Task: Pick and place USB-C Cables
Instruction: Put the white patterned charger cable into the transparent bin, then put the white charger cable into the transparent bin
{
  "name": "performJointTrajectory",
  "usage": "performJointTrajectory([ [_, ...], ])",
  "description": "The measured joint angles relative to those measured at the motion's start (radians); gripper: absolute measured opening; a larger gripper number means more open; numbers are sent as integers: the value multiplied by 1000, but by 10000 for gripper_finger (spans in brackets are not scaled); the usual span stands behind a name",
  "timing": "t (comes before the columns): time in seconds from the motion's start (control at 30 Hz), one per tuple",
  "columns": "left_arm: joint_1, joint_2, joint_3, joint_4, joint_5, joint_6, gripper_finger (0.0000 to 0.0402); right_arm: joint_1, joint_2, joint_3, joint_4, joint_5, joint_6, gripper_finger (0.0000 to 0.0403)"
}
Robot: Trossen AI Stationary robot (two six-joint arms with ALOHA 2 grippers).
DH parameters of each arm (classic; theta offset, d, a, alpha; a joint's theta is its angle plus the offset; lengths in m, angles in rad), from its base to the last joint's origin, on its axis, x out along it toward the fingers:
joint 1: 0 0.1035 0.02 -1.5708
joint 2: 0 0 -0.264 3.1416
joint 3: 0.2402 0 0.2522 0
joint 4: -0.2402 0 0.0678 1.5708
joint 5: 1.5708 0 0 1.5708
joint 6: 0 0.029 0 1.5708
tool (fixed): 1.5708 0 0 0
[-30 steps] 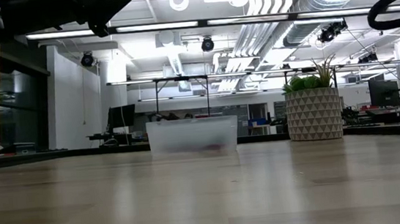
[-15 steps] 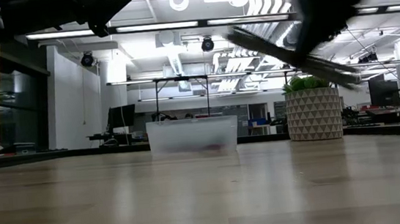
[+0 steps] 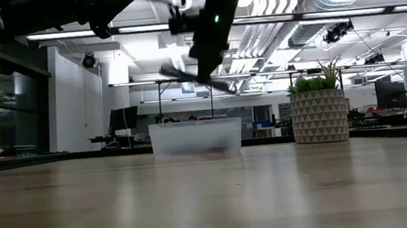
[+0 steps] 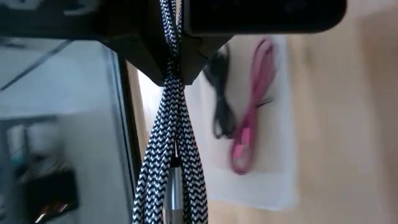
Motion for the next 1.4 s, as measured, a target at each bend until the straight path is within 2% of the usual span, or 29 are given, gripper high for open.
performJointTrajectory([
  [0.1,0,0,0,0,1,0,188,-91,34,3,27,-71,-23,3],
  [0.27,0,0,0,8,1,3,188,-171,96,2,96,-143,-92,2],
  [0.37,0,0,0,8,1,18,188,-182,127,2,142,-242,-119,2],
  [0.57,0,0,0,8,0,18,188,-177,161,2,134,-329,-115,2],
  [0.97,0,0,0,8,-1,19,188,-178,170,1,93,-351,-58,12],
  [1.4,0,0,0,1,0,19,188,-179,170,1,76,-415,-58,76],
])
